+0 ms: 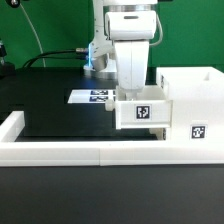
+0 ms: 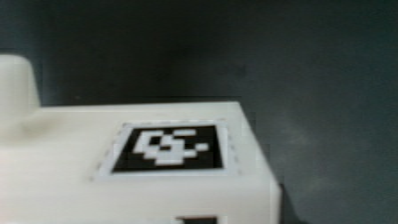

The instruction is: Assemble drawer

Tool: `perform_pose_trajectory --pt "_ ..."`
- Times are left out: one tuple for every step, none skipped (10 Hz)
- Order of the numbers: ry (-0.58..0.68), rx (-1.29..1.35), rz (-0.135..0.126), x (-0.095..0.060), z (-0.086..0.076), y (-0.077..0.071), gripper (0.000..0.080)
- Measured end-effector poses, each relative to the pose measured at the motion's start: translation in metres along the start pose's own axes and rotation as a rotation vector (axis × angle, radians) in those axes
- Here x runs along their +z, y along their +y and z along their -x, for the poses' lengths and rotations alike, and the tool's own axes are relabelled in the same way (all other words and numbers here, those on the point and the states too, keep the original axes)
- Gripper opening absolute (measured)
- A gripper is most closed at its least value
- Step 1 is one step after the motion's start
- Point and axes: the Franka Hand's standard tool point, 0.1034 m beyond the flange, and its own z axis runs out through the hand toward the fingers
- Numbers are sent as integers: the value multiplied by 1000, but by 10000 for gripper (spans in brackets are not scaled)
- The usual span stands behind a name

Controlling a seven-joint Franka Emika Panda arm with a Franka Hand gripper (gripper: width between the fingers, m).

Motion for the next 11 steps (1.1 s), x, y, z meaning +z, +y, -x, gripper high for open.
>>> perform_pose_trajectory --pt "-5 -15 -2 0 -3 0 42" --pt "-12 -17 -3 0 -5 -1 42" --pt "-23 -11 -1 0 -4 -1 42" --pt "-23 -6 1 0 -2 0 42" --pt "-23 -5 1 0 -2 0 42" --pt "-23 -5 1 0 -2 0 42" --pt "-23 -7 1 0 -2 0 42" --pt "-26 -46 -2 0 0 0 43" --pt "-28 -64 -5 0 1 0 43" --pt "-30 -83 -5 0 1 0 43" --pt "-29 -101 -3 1 1 0 43"
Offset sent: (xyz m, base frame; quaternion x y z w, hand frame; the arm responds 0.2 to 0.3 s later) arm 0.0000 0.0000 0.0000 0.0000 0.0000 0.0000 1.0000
